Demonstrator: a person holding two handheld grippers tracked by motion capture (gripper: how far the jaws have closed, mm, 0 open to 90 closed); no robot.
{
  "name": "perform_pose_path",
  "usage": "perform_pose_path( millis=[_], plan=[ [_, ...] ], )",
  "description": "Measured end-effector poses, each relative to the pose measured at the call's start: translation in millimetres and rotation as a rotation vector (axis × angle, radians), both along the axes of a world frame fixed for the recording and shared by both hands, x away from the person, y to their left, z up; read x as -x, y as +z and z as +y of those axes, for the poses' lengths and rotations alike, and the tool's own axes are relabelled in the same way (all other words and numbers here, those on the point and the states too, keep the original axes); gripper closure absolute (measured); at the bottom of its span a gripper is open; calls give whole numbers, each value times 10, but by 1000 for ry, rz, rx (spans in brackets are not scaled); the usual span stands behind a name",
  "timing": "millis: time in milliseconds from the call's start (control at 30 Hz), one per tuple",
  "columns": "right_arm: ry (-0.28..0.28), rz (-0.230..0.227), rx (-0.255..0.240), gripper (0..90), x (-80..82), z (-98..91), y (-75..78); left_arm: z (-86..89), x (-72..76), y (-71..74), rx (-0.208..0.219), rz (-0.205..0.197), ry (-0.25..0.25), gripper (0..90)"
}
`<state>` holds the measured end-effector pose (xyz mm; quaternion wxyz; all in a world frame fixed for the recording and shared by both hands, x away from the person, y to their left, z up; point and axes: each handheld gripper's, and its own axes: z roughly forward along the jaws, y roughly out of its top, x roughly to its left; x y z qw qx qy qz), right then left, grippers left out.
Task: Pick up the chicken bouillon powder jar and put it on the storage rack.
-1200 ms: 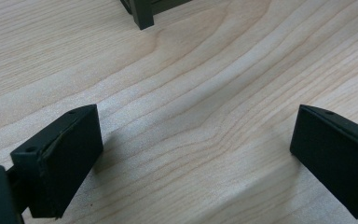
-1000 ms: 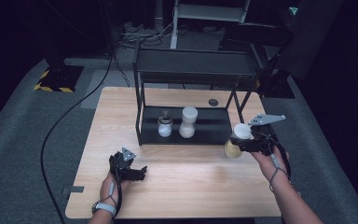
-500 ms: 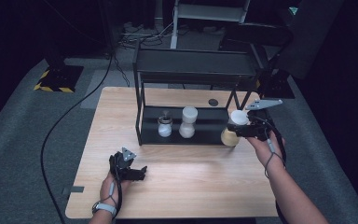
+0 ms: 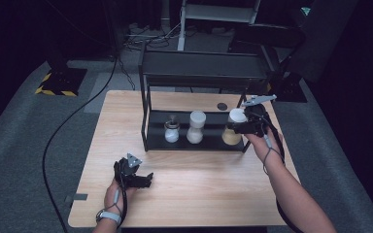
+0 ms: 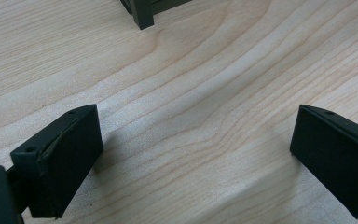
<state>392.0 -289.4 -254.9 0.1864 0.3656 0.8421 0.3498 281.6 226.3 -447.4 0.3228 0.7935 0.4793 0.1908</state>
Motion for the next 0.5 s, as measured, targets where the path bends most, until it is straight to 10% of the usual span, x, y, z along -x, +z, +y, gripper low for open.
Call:
perform_pose_path(
  millis=[500],
  plan=[
    [-36, 46, 8, 333, -315, 196, -240, 1, -1, 0, 0, 1, 0, 24]
  ],
)
